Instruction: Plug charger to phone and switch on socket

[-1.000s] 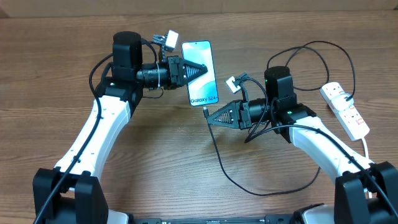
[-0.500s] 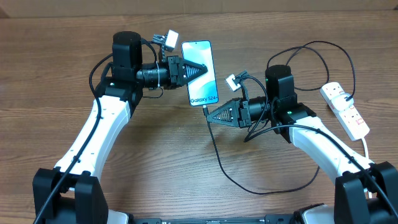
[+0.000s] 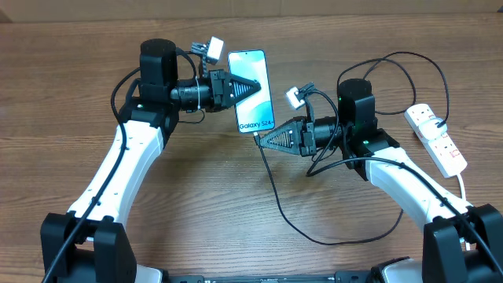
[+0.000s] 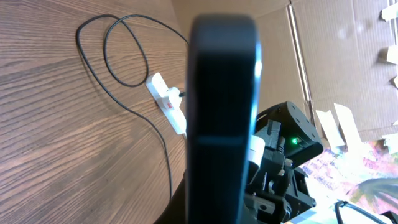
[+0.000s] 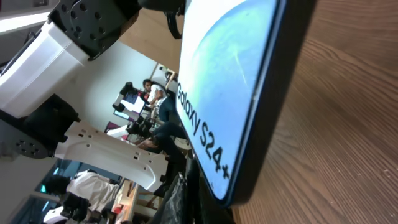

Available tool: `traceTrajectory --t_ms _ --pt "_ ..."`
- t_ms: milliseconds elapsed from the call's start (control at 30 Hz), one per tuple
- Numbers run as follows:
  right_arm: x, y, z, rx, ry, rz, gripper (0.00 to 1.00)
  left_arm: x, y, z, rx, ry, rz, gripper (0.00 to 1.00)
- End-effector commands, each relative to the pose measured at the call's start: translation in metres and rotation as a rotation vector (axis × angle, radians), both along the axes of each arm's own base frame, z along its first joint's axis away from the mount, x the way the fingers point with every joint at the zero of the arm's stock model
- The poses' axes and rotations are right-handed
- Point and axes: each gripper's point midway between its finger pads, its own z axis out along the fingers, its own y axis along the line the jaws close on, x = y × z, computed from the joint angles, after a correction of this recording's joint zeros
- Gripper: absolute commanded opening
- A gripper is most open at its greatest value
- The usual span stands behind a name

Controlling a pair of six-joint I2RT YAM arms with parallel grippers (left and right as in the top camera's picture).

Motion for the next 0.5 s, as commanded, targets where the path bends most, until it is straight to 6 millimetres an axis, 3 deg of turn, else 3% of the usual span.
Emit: traceTrajectory --t_ms 0,200,233,300,333,367,467 --pt "0.007 0.0 0.012 0.004 -0.036 -0.028 0.04 -0.007 -0.005 0.013 -0.026 -0.049 -0.059 0.05" --pt "0.008 -0.001 0.003 -0.023 -0.019 -0.044 0.04 0.007 0.006 0.017 -0.015 -0.098 -0.002 0.05" --pt "0.011 -0.003 -0.009 -0.065 -0.015 -0.08 0.04 0.014 0.014 0.02 -0.017 -0.119 0.027 0.04" --pt "0.027 -0.015 -0.053 -0.26 0.025 -0.236 0.04 0.026 0.032 0.024 -0.02 -0.126 0.082 0.04" --pt "0.03 -0.019 -0.062 -0.306 0.035 -0.267 0.04 0.028 0.037 0.024 -0.02 -0.128 0.095 0.04" --pt "0.039 -0.044 -0.102 -0.526 0.085 -0.408 0.04 0.036 0.054 0.024 -0.016 -0.127 0.138 0.04" --pt "0.047 -0.08 -0.136 -0.764 0.109 -0.559 0.04 0.047 0.093 0.018 -0.008 -0.088 0.229 0.04"
